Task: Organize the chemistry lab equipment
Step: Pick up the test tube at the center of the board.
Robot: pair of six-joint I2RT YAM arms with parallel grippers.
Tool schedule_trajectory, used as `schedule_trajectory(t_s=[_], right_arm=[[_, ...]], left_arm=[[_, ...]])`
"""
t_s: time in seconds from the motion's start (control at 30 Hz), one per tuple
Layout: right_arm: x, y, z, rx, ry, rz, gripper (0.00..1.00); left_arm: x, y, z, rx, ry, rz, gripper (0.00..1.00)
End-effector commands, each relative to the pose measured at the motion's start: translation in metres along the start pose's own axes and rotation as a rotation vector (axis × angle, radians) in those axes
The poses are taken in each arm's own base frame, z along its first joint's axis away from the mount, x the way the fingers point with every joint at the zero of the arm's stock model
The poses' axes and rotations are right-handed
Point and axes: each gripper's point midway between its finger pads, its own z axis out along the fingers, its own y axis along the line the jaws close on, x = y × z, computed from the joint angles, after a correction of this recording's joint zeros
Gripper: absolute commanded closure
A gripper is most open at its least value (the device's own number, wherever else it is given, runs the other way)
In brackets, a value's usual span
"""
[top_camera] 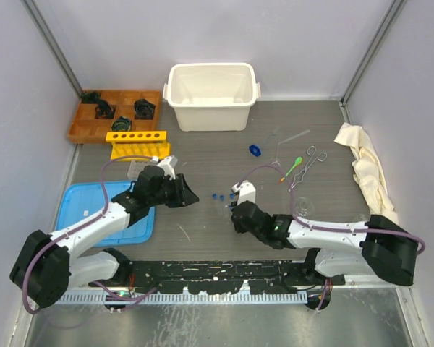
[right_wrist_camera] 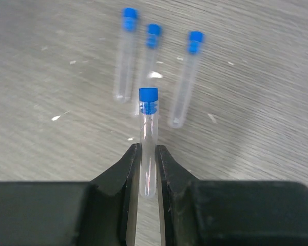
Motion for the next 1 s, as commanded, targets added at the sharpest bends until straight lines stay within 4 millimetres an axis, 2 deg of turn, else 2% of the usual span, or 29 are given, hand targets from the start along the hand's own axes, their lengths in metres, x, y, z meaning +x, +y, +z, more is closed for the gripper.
schedule_trajectory(t_s=[0.0, 0.33, 0.57, 0.97], right_arm=[[-0.042, 0.038, -0.005, -0.002, -0.191, -0.112, 0.89], [-0.055, 0.080, 0.001, -0.031, -0.241, -0.174, 0.88], [-0.064, 0.102, -0.003, -0.076, -0.270, -0.177, 0.88], [-0.077, 0.124, -0.016, -0.118, -0.319, -0.173, 0.88]], left_arm=[[-0.024, -0.041, -0.008, 0.143, -0.050, -0.008, 0.60], [-0.016, -0.062, -0.028, 0.255, -0.040, -0.078, 0.56], [-0.009, -0.061, -0.022, 0.274, -0.013, -0.119, 0.55], [-0.010, -0.057, -0.014, 0.258, -0.017, -0.122, 0.57]])
